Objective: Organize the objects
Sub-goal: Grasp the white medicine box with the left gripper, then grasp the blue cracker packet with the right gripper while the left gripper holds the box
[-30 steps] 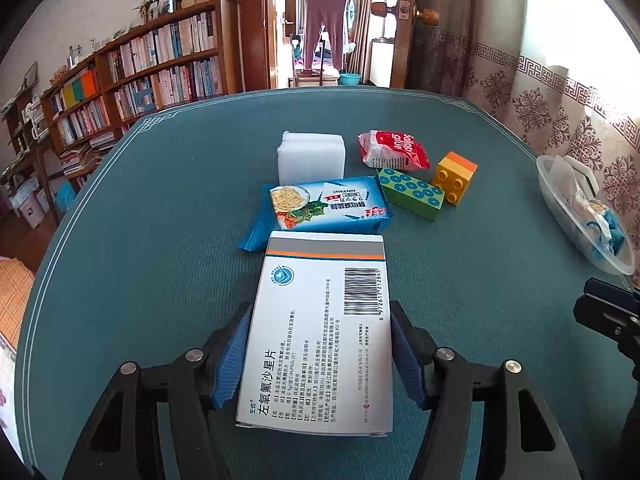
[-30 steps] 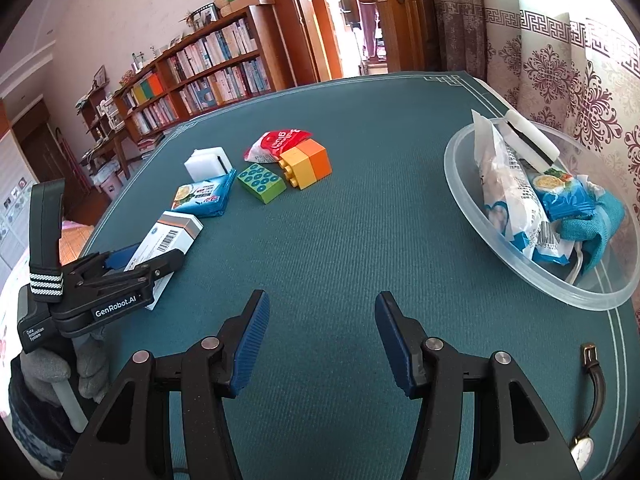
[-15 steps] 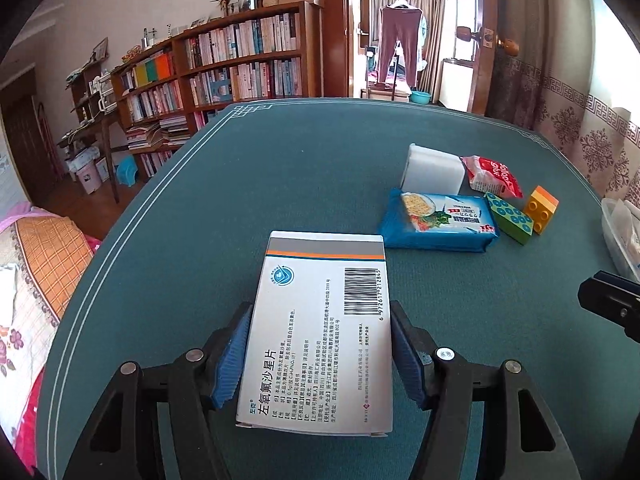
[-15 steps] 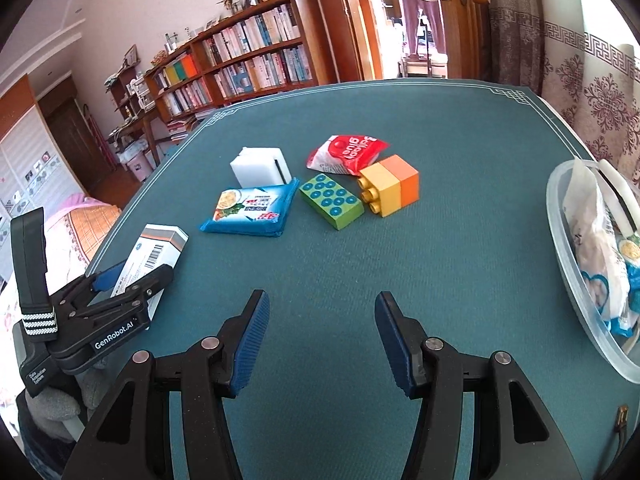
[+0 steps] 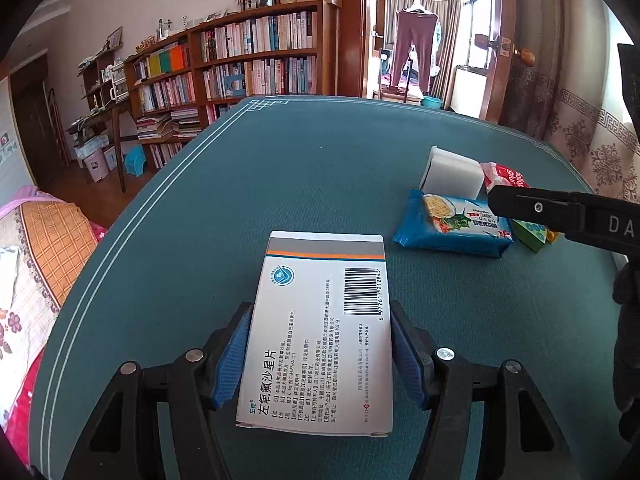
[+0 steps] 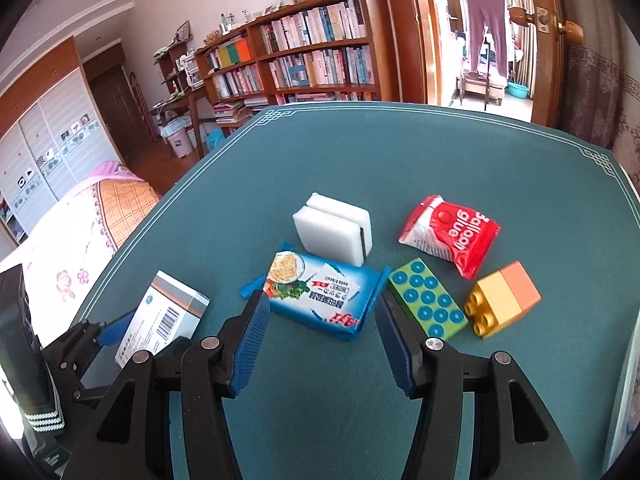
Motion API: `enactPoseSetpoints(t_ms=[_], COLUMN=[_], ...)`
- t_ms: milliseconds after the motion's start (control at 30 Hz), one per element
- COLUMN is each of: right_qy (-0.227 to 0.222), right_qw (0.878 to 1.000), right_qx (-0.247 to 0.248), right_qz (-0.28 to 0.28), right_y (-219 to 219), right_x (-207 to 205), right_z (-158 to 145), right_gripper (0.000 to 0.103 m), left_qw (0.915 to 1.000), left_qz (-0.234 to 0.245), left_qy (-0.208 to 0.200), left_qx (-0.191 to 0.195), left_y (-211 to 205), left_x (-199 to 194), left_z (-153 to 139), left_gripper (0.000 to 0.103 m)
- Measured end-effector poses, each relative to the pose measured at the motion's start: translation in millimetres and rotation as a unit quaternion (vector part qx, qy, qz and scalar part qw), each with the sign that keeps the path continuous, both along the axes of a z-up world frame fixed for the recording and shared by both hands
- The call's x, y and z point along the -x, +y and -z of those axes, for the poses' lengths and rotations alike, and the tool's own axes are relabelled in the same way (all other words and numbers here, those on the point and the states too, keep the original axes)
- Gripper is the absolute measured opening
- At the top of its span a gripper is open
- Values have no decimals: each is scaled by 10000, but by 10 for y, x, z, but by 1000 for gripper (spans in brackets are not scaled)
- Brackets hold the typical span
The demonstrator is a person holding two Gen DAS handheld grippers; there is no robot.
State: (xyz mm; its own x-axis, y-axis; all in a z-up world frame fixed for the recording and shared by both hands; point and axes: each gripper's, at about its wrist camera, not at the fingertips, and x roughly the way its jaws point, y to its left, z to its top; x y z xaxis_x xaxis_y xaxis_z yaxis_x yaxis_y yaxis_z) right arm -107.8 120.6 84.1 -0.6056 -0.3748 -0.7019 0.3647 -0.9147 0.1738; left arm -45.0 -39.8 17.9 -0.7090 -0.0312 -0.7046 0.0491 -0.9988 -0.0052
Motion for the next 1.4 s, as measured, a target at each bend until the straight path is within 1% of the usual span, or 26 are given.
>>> enactPoseSetpoints(t_ms=[167, 333, 500, 633, 767, 900, 1000, 1067, 1167, 1400], right_qy=[23, -178, -385, -496, -673, -835, -870, -840, -723, -607], right_qw=[9998, 9995, 9988, 9978, 9961, 9946, 9940, 9942, 9956, 9968], right_qx=[-73, -48, 20, 10, 112, 260, 293, 171, -162, -293], right_qz=[-190, -240, -300, -446, -566, -558, -601, -645, -580, -429], right_y=[-119, -142, -118, -124, -94, -23, -23, -72, -161, -255], right_x=[217, 425, 524, 466, 334, 191, 86, 32, 9, 71], right_z=[-23, 51, 134, 182, 232, 279, 308, 324, 348, 365], right_gripper=[57, 57, 57, 57, 57, 57, 60, 62, 63, 63], left_qw=[10000, 9999, 9999, 9998, 9998, 9998, 9998, 9998, 9998, 9998], left_qz=[-18, -18, -9, -16, -18, -15, -18, -21, -21, -17], left_qy=[-17, -39, -54, -61, -62, -61, -63, -63, -61, -65], left_qx=[-62, -123, -158, -176, -181, -179, -180, -181, -181, -183], left_y=[-17, -39, -56, -70, -75, -79, -84, -88, -107, -107], left_x=[8, -1, 6, 10, 11, 10, 10, 8, 0, 1], left_z=[7, 14, 21, 17, 16, 17, 17, 17, 18, 19], left_gripper=[68, 68, 68, 68, 68, 68, 68, 68, 68, 68])
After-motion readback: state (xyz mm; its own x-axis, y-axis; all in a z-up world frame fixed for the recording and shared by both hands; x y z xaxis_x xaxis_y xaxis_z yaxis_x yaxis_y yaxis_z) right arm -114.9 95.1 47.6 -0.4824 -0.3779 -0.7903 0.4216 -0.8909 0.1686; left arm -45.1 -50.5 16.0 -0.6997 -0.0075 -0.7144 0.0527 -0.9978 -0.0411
